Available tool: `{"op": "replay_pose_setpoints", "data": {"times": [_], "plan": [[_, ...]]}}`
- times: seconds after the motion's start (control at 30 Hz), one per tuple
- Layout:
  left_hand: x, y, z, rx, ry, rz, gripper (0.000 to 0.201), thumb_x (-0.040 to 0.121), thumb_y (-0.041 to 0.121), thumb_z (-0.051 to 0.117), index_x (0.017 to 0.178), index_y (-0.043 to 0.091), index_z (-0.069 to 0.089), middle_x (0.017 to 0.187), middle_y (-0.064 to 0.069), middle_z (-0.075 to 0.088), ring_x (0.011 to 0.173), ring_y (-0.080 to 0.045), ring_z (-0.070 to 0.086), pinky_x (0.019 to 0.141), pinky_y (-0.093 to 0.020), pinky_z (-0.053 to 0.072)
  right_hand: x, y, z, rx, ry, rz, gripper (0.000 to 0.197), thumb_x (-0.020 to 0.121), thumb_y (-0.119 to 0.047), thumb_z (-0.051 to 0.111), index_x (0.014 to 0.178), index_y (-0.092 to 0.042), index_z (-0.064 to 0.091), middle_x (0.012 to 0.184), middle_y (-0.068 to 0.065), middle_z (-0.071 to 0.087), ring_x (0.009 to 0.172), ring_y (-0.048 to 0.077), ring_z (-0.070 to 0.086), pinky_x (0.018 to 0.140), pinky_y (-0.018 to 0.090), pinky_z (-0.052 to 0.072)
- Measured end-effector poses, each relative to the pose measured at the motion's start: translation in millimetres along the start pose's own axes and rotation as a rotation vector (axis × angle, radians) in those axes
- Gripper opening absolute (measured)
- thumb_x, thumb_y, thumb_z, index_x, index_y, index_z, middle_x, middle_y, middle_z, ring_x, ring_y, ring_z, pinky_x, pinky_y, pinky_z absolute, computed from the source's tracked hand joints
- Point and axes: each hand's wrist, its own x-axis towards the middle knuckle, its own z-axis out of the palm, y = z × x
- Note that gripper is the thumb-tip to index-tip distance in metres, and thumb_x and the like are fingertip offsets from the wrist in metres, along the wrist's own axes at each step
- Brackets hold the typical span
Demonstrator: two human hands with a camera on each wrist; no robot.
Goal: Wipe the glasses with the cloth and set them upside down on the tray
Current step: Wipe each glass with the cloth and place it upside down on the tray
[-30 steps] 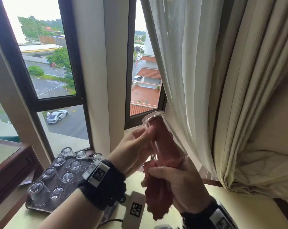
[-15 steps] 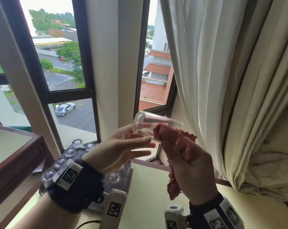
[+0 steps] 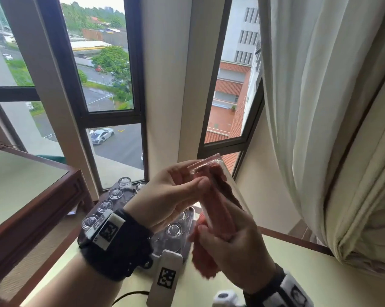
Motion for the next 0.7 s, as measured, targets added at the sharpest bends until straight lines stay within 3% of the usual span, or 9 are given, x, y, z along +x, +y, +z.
{"op": "replay_pose_setpoints", "data": {"times": [0.03,0.1,0.2,0.3,0.37,0.47,0.57,0.63,0.7], "plan": [[-2,-1,-3,-0.048,-0.052,0.015,0.062,0.081,0.032,0.091,0.13,0.002,0.07,0.124,-0.023,0.069,0.111,-0.027,0.071,0.1,-0.039,0.057,0,-8,4,0.2,-0.07,0.035,0.063,0.082,0.015,0.061,0.118,-0.036,0.068,0.077,0.029,0.067,0.068,0.038,0.072,0.064,0.056,0.061],[-4,-6,-8,-0.115,-0.122,0.056,0.064,0.086,0.03,0.087,0.138,0.002,0.064,0.132,-0.021,0.067,0.118,-0.028,0.069,0.103,-0.041,0.055,1,-20,11,0.424,-0.158,0.049,0.056,0.079,0.023,0.059,0.113,-0.022,0.065,0.067,0.032,0.059,0.052,0.032,0.065,0.054,0.042,0.058],[-4,-14,-24,-0.125,-0.032,0.092,0.068,0.082,0.03,0.09,0.138,0.002,0.065,0.135,-0.024,0.067,0.121,-0.031,0.068,0.104,-0.043,0.055,6,-18,19,0.598,-0.085,0.127,0.059,0.079,0.011,0.068,0.128,-0.021,0.064,0.092,0.017,0.071,0.043,0.016,0.059,0.042,0.025,0.051],[-5,-18,-44,-0.093,0.09,0.064,0.075,0.075,0.036,0.096,0.135,0.001,0.066,0.132,-0.026,0.065,0.118,-0.033,0.068,0.103,-0.044,0.057,3,-6,15,0.502,0.046,0.226,0.035,0.074,-0.014,0.085,0.108,-0.018,0.075,0.075,0.013,0.068,0.041,0.016,0.051,0.039,0.023,0.048],[-8,-18,-58,-0.069,0.173,0.051,0.078,0.069,0.039,0.099,0.13,0.001,0.069,0.126,-0.024,0.069,0.115,-0.033,0.071,0.102,-0.042,0.058,-5,7,4,0.241,0.08,0.216,0.021,0.077,-0.024,0.088,0.095,-0.019,0.079,0.069,0.017,0.065,0.051,0.02,0.056,0.047,0.031,0.052],[-15,-19,-77,0.038,0.281,0.032,0.087,0.057,0.042,0.104,0.126,0.002,0.07,0.123,-0.02,0.074,0.113,-0.03,0.074,0.1,-0.037,0.06,-24,31,-7,-0.149,0.059,0.093,0.029,0.083,-0.02,0.084,0.108,-0.034,0.079,0.078,-0.001,0.072,0.061,0.008,0.06,0.057,0.028,0.051],[-26,-33,-86,0.308,0.357,-0.014,0.076,0.067,0.038,0.098,0.129,0.006,0.068,0.121,-0.012,0.078,0.116,-0.028,0.074,0.097,-0.029,0.06,-45,58,-21,-0.455,0.025,-0.048,0.038,0.088,-0.026,0.078,0.117,-0.049,0.071,0.117,-0.02,0.071,0.088,-0.001,0.068,0.072,0.023,0.055],[-35,-52,-91,0.434,0.379,-0.066,0.06,0.073,0.022,0.09,0.128,0.011,0.067,0.119,-0.005,0.08,0.117,-0.025,0.074,0.098,-0.027,0.059,-57,73,-30,-0.717,0.073,-0.039,0.036,0.091,-0.034,0.072,0.119,-0.056,0.067,0.151,-0.017,0.049,0.119,0.017,0.062,0.093,0.037,0.054],[-43,-77,-98,0.545,0.374,-0.13,0.059,0.072,0.02,0.09,0.126,0.015,0.067,0.117,0.002,0.08,0.114,-0.018,0.075,0.102,-0.031,0.058,-63,76,-34,-0.997,0.12,-0.024,0.029,0.094,-0.043,0.06,0.118,-0.057,0.066,0.166,-0.004,0.027,0.148,0.043,0.028,0.113,0.061,0.031]]}}
